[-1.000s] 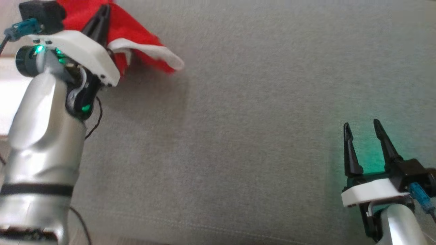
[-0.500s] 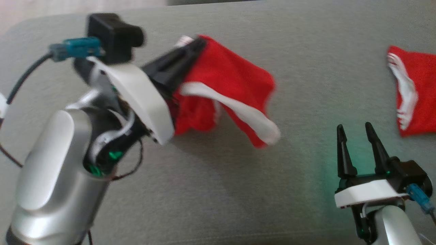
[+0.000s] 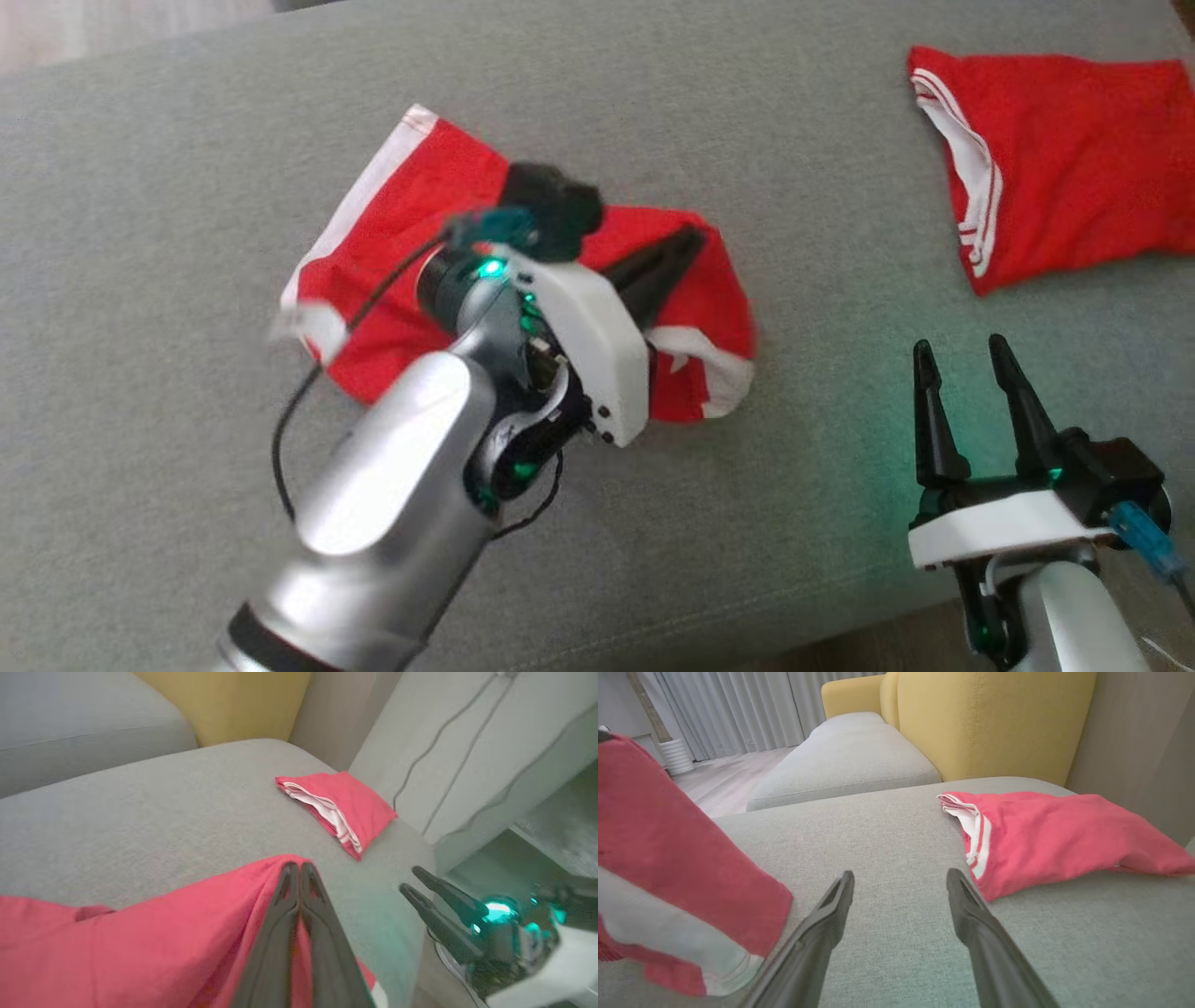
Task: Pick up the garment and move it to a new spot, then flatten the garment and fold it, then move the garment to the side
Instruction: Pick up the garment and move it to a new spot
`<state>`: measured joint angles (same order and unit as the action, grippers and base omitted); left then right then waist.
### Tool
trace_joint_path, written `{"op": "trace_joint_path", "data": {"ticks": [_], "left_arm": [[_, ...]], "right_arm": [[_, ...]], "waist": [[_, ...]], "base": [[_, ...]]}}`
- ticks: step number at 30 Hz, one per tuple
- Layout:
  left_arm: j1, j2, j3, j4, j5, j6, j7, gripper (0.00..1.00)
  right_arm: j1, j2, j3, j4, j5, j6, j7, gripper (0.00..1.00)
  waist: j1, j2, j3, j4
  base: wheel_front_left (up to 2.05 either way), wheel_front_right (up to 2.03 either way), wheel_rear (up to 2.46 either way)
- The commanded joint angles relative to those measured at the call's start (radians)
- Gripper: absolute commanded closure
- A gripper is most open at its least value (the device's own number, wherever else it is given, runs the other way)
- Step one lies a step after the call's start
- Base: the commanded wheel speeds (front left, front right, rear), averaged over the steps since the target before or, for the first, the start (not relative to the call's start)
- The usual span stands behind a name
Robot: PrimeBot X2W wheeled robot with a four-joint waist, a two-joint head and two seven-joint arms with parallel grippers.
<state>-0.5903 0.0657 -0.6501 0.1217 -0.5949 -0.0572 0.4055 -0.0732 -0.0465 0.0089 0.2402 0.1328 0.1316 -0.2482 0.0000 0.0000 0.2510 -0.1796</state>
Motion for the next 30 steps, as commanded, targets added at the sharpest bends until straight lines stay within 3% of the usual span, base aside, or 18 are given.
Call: {"op": "trace_joint_path", "data": {"ticks": [1, 2, 3, 10, 13, 17, 23, 30], "left_arm": [[-0.021, -0.003, 0.028, 0.017, 0.018, 0.029, -0.087, 1.0], [-0.02, -0.009, 0.013, 0.049, 0.016, 0.034, -0.134, 0.74], [-0.019, -0.012, -0.006, 0.078, 0.01, 0.038, -0.173, 0.02], [0.013, -0.015, -0.101, 0.135, -0.071, 0.128, -0.401, 0.0], [0.057, -0.011, -0.079, 0.139, -0.055, 0.177, -0.49, 0.0], [0.16, 0.038, -0.027, 0.127, -0.041, 0.24, -0.596, 0.0], [0.356, 0.099, 0.048, 0.102, -0.014, 0.308, -0.662, 0.0], [0.49, 0.105, 0.147, 0.024, 0.081, 0.32, -0.667, 0.0]], "right_arm": [[-0.035, -0.004, 0.025, -0.027, 0.006, -0.001, -0.013, 0.0], [-0.035, -0.004, 0.026, -0.026, 0.006, -0.001, -0.013, 0.0], [-0.035, -0.004, 0.026, -0.026, 0.006, -0.001, -0.013, 0.0], [-0.019, -0.004, -0.001, -0.021, -0.005, -0.001, -0.014, 0.0], [-0.003, -0.004, -0.018, -0.022, -0.013, -0.001, -0.014, 0.0], [0.019, -0.004, -0.039, -0.026, -0.028, -0.001, -0.014, 0.0], [0.066, -0.004, -0.086, -0.039, -0.061, -0.001, -0.014, 0.0], [0.106, -0.004, -0.111, -0.046, -0.075, -0.001, -0.014, 0.0]], "waist": [[0.0, 0.0, 0.006, -0.012], [0.0, 0.0, 0.005, -0.014], [0.0, 0.0, 0.004, -0.016], [0.0, 0.0, -0.023, 0.006], [0.0, 0.0, -0.043, 0.03], [0.0, 0.0, -0.073, 0.066], [0.0, 0.0, -0.125, 0.144], [0.0, 0.0, -0.158, 0.202]], "base": [[0.0, 0.0, 0.0], [0.0, 0.0, 0.0], [0.0, 0.0, 0.0], [0.0, 0.0, 0.0], [0.0, 0.0, 0.0], [0.0, 0.0, 0.0], [0.0, 0.0, 0.0], [0.0, 0.0, 0.0]]}}
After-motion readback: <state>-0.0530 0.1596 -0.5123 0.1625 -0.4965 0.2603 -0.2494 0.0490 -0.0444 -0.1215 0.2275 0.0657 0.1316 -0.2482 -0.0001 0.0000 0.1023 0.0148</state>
